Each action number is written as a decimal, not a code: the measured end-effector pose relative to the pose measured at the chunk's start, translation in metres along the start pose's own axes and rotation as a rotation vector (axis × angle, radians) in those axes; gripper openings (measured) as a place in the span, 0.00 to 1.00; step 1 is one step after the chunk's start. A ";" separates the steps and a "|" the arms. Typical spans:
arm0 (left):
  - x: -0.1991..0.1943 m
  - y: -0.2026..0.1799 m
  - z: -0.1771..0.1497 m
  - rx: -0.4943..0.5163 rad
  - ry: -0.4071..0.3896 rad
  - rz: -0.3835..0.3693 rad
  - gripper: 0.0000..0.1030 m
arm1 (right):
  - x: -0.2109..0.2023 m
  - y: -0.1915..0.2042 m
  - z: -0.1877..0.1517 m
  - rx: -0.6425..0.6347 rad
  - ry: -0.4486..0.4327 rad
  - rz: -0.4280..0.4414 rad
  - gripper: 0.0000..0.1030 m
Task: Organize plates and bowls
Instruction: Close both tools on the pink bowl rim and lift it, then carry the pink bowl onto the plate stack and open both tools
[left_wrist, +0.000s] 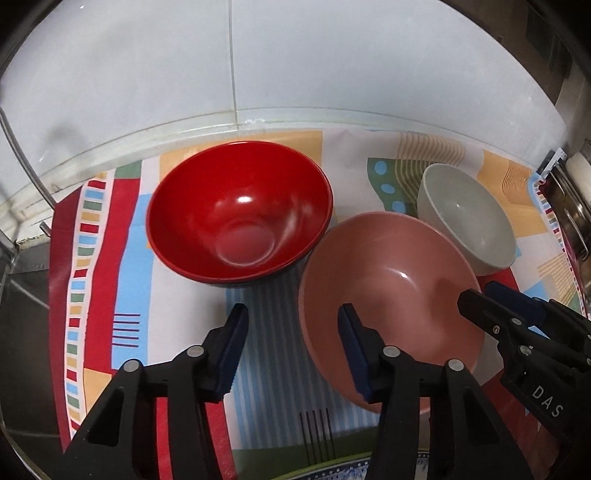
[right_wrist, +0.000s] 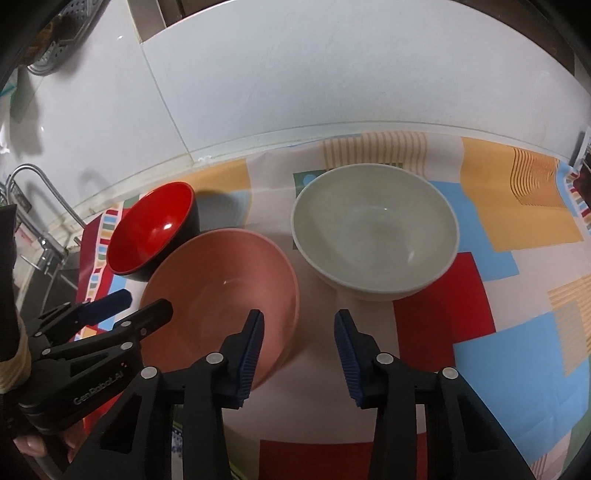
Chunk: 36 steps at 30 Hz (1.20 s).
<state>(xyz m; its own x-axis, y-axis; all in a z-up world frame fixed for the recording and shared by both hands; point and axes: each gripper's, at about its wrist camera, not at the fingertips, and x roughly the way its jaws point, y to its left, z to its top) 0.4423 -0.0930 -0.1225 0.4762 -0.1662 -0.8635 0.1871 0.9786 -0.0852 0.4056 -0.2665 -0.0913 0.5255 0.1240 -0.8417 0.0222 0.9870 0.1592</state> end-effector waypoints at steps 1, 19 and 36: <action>0.002 0.000 0.000 0.001 0.003 -0.002 0.46 | 0.002 0.000 0.000 -0.002 0.004 -0.001 0.35; 0.004 -0.011 -0.001 0.022 0.021 -0.016 0.14 | 0.010 0.008 0.002 -0.036 0.025 0.002 0.10; -0.072 -0.050 -0.026 0.073 -0.075 -0.078 0.13 | -0.055 -0.011 -0.013 -0.001 -0.011 0.009 0.10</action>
<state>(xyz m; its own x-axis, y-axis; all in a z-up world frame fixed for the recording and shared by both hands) 0.3761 -0.1266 -0.0690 0.5202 -0.2530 -0.8157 0.2867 0.9514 -0.1123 0.3652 -0.2825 -0.0535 0.5348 0.1321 -0.8346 0.0167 0.9859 0.1667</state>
